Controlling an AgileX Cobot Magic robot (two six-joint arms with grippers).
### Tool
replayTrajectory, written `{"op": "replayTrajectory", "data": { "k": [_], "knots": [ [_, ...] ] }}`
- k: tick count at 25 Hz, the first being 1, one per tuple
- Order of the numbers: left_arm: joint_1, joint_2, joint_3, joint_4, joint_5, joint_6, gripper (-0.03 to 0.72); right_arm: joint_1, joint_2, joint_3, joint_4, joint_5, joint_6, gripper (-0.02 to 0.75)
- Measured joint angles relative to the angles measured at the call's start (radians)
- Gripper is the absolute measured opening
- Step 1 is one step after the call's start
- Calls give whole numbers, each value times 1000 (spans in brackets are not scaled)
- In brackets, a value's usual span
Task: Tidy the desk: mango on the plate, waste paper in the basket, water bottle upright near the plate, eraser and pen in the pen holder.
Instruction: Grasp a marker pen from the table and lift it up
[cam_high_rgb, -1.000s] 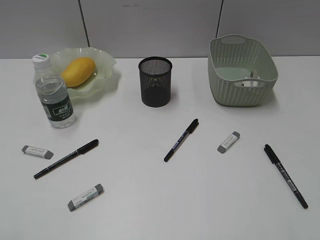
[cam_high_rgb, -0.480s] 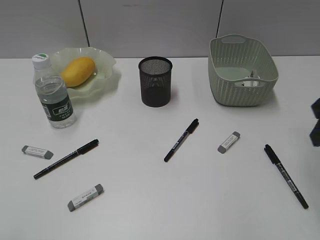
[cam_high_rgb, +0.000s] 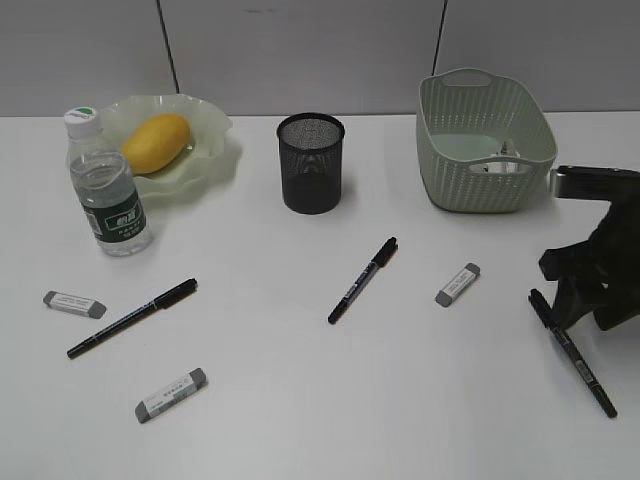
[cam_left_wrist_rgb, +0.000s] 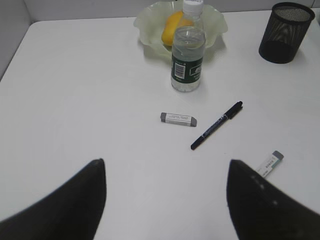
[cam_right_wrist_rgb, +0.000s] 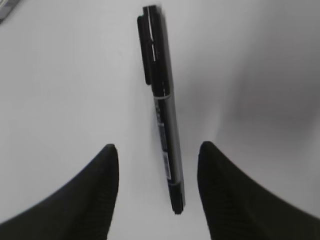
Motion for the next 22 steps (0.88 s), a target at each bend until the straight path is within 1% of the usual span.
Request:
{"op": "replayTrajectory", "data": {
  "k": [3, 8, 13, 18, 22],
  "knots": [
    [0, 0, 0, 0, 0, 0, 571, 13, 65, -36, -3, -11, -6, 412],
    [0, 0, 0, 1, 0, 0, 571, 50, 123, -67, -53, -11, -3, 412],
    [0, 0, 0, 1, 0, 0, 571, 53, 129, -70, -99, -11, 16, 411],
    [0, 0, 0, 1, 0, 0, 571, 53, 159, -71, -103, -18, 20, 384],
    [0, 0, 0, 1, 0, 0, 571, 53, 178, -71, -97, -10, 20, 381]
  ]
}}
